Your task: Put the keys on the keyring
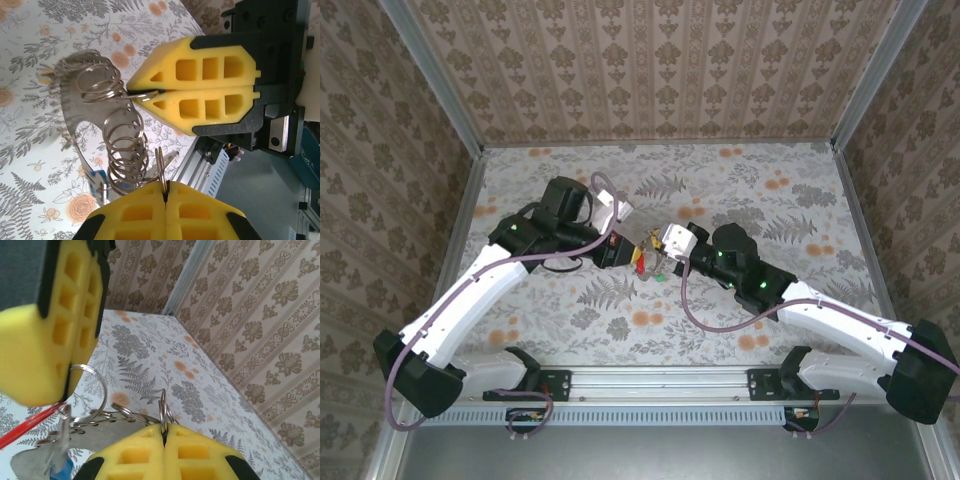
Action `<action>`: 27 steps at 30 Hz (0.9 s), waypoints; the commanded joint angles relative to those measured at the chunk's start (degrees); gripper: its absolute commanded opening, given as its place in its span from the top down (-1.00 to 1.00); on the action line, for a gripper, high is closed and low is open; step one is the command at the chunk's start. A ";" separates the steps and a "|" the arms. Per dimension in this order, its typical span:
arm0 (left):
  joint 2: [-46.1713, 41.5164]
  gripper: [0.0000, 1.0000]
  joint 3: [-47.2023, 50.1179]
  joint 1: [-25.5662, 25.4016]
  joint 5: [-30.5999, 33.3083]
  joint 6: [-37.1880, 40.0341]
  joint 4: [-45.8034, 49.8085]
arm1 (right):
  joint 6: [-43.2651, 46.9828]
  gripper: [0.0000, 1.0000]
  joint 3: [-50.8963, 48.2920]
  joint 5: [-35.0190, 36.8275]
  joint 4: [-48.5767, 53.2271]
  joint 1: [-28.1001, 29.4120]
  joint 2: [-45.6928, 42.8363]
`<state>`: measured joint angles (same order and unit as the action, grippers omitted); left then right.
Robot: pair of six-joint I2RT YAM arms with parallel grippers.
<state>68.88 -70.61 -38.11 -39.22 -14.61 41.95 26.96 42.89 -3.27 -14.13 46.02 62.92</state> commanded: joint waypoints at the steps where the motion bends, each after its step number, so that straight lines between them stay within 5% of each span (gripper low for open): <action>1: 0.17 1.00 -2.16 0.65 -1.02 -0.43 1.19 | 1.34 1.00 0.63 -0.71 -1.67 0.65 -1.57; 27: 4.05 1.00 -6.03 1.37 0.66 -0.12 5.96 | 3.68 1.00 3.40 2.15 3.31 3.38 -0.91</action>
<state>72.69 -74.67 -37.01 -38.98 -15.00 47.22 30.06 43.44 -2.07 -10.63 48.99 62.94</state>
